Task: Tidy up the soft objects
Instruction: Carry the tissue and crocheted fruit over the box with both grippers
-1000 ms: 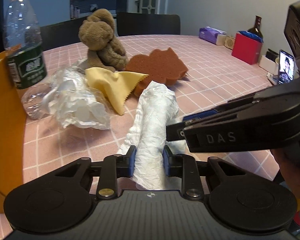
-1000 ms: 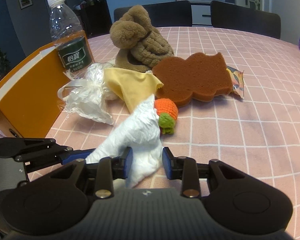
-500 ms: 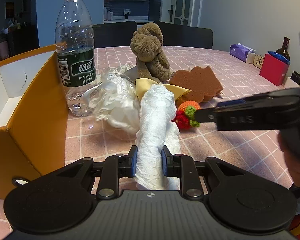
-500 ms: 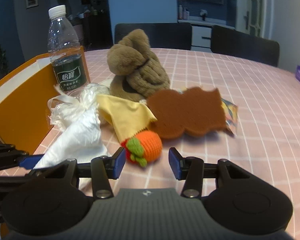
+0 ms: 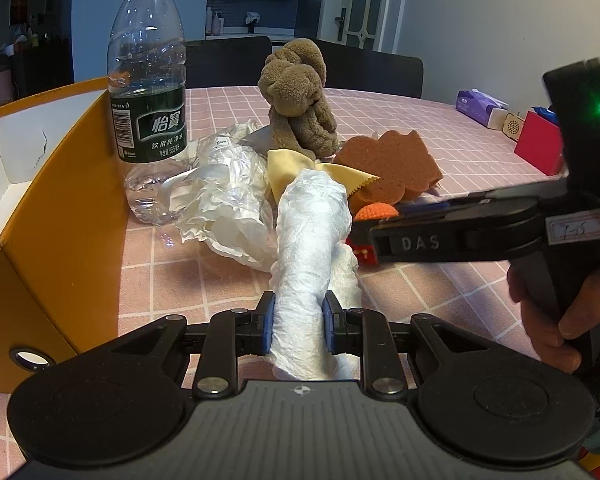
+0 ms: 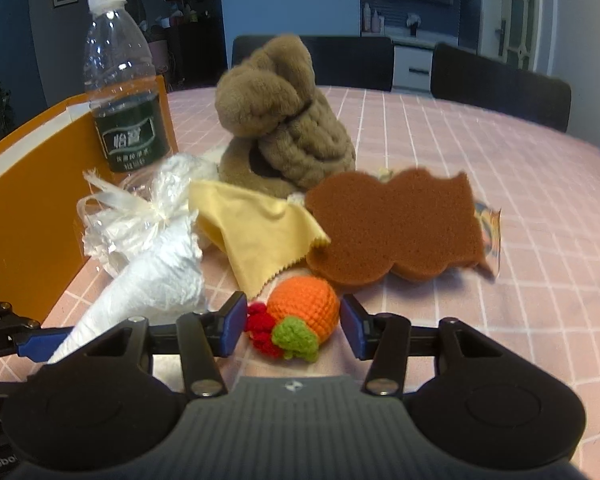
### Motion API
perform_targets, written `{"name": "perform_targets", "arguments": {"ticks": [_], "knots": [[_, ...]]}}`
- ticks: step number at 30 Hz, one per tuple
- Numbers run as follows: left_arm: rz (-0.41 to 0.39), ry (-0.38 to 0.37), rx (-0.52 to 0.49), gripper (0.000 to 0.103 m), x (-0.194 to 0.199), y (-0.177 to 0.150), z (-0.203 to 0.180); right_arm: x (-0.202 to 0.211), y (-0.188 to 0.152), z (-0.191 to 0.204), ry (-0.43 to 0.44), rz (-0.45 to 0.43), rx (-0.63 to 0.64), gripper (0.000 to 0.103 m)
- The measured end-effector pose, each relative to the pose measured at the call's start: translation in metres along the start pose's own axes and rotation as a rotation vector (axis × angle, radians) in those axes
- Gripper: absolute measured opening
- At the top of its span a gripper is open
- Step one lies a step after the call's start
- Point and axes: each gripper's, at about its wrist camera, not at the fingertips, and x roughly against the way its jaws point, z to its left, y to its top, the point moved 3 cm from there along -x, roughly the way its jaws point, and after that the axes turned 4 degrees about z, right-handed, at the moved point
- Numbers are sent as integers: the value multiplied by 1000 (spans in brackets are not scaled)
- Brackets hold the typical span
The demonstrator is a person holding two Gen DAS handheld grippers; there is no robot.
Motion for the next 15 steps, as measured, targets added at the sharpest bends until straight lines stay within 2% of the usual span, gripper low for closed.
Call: {"name": "perform_targets", "arguments": {"ticks": [4,7,11,15], "knots": [[-19,-5,-6,27,8,1,-3,2,-2,-1,6,-2,-14,51],[-50,-8,-15,27,20,2,-5,11,-3,3,0,-16,5,46],[-105,-10,-18,27,47,5,-6,39,0,12,0,-59,30,45],[-177,-17,-20,27,83,9,-3,80,7,25,31,-141,75,45]]}}
